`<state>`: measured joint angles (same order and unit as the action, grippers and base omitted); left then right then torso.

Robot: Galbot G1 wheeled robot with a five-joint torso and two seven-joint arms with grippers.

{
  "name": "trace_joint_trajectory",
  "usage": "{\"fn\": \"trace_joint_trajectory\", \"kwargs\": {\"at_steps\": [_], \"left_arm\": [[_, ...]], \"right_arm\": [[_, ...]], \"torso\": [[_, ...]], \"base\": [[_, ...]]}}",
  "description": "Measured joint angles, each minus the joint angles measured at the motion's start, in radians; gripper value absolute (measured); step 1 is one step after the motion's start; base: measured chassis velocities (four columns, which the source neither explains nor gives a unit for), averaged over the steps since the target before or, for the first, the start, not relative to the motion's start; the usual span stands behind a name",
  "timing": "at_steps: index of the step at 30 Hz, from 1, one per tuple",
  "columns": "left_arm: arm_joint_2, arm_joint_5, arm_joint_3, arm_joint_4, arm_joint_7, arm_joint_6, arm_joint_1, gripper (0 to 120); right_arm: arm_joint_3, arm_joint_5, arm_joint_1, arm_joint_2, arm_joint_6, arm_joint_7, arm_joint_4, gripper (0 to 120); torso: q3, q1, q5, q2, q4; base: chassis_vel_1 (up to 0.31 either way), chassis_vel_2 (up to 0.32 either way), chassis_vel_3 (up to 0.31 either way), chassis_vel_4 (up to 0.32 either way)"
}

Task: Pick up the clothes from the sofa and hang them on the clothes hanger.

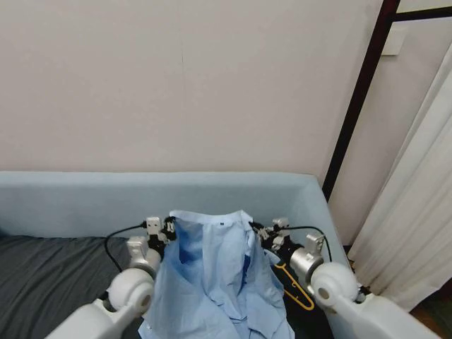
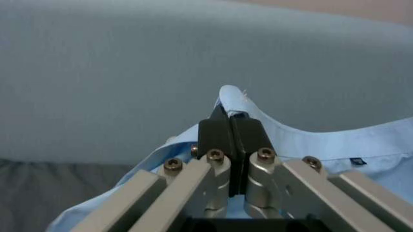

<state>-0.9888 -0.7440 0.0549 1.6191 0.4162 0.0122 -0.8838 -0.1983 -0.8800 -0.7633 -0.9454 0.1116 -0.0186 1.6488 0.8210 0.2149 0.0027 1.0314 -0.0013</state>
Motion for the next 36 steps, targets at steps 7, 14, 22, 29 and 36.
{"fn": "trace_joint_trajectory", "kwargs": {"at_steps": [7, 14, 22, 29, 36], "left_arm": [[-0.084, 0.034, 0.013, -0.145, -0.053, 0.067, -0.005, 0], [-0.116, 0.047, 0.003, -0.218, -0.073, 0.086, -0.016, 0], [-0.115, 0.049, -0.023, -0.236, -0.079, 0.090, -0.028, 0], [-0.126, 0.054, -0.031, -0.269, -0.080, 0.098, -0.024, 0], [-0.125, 0.051, -0.044, -0.293, -0.077, 0.102, -0.009, 0]], "right_arm": [[-0.013, 0.072, -0.009, -0.068, -0.019, 0.003, -0.149, 0], [-0.008, 0.118, 0.011, -0.144, -0.036, 0.015, -0.305, 0], [0.008, 0.129, 0.008, -0.148, -0.013, 0.015, -0.309, 8], [0.030, 0.158, -0.042, -0.097, 0.039, 0.000, -0.243, 32], [0.076, 0.151, -0.082, -0.067, 0.057, -0.010, -0.183, 56]], "torso": [[0.000, 0.000, -0.0001, 0.000, -0.0003], [0.000, 0.000, 0.0000, 0.000, -0.0001], [0.000, 0.000, -0.0001, 0.000, -0.0001], [0.000, 0.000, -0.0001, 0.000, -0.0003], [0.000, 0.000, 0.0000, 0.000, -0.0002]], "base": [[0.000, 0.000, 0.000, 0.000], [0.000, 0.000, 0.000, 0.000], [0.000, 0.000, 0.000, 0.000], [0.000, 0.000, 0.000, 0.000], [0.000, 0.000, 0.000, 0.000]]}}
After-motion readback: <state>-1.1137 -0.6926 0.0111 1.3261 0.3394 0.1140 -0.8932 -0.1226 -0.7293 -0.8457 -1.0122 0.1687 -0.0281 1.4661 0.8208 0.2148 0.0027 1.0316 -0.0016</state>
